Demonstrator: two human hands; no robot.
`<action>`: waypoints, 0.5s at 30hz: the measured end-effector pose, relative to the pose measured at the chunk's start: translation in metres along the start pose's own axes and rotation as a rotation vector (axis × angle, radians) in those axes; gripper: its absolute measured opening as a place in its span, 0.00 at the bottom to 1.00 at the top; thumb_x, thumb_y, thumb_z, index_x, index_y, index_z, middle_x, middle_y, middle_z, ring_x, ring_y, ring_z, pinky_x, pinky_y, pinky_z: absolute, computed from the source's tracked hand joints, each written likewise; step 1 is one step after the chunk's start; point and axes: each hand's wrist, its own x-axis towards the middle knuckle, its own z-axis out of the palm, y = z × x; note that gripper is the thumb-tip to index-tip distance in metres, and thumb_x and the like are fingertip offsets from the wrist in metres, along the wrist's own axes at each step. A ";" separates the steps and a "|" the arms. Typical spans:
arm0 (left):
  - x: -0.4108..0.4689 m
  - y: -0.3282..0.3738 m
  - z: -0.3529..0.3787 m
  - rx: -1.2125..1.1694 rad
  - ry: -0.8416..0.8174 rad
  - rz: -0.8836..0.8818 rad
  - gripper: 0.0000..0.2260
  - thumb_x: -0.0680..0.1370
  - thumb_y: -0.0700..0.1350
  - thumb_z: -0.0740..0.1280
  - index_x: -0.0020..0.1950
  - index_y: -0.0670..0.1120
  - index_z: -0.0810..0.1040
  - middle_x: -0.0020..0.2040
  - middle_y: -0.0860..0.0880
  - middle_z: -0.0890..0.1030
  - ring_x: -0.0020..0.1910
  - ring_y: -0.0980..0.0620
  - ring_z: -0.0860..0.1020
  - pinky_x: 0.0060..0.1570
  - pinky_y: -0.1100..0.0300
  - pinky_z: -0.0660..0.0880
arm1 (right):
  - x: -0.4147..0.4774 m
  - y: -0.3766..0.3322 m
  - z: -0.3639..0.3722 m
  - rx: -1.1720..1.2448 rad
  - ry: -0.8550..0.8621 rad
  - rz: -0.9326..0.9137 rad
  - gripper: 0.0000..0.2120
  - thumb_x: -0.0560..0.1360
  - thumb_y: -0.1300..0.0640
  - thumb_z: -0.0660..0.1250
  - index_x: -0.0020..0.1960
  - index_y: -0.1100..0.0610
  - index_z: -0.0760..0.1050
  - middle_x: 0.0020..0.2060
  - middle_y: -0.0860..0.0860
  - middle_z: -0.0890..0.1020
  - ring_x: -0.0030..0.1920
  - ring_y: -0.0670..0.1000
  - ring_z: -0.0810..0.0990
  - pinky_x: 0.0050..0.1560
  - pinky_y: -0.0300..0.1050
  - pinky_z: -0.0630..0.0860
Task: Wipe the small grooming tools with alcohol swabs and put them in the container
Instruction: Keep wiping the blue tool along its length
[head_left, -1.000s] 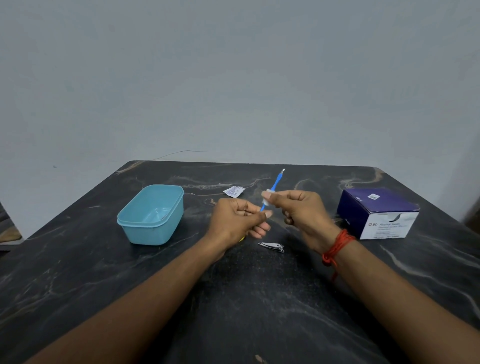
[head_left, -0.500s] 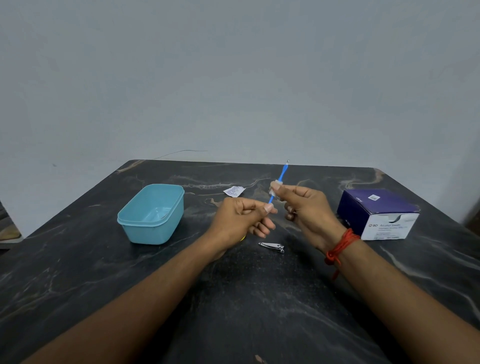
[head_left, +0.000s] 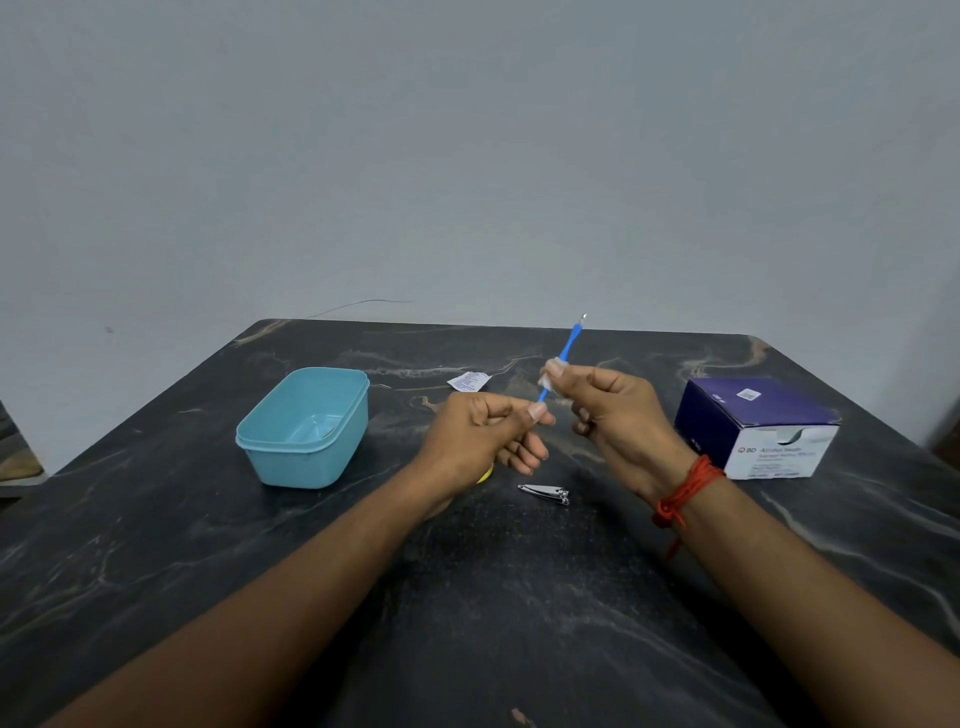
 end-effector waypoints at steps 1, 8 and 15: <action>0.000 0.000 0.000 0.002 0.001 -0.001 0.12 0.81 0.41 0.65 0.55 0.32 0.81 0.36 0.40 0.82 0.30 0.51 0.80 0.35 0.62 0.80 | 0.000 0.001 0.000 0.001 -0.007 0.008 0.14 0.66 0.46 0.76 0.44 0.56 0.87 0.43 0.54 0.81 0.32 0.45 0.63 0.34 0.40 0.64; 0.001 -0.002 -0.002 0.001 0.016 -0.010 0.12 0.81 0.41 0.66 0.54 0.33 0.82 0.35 0.41 0.82 0.29 0.52 0.80 0.34 0.63 0.80 | -0.005 0.002 0.005 -0.049 -0.034 0.049 0.15 0.64 0.47 0.76 0.43 0.57 0.86 0.39 0.49 0.84 0.29 0.41 0.68 0.35 0.40 0.63; 0.000 0.001 -0.004 0.008 0.017 -0.009 0.10 0.80 0.41 0.68 0.54 0.35 0.82 0.41 0.40 0.84 0.34 0.52 0.80 0.37 0.63 0.80 | 0.000 -0.002 -0.001 -0.023 -0.085 0.057 0.14 0.65 0.47 0.76 0.44 0.57 0.86 0.39 0.51 0.79 0.30 0.45 0.64 0.33 0.39 0.63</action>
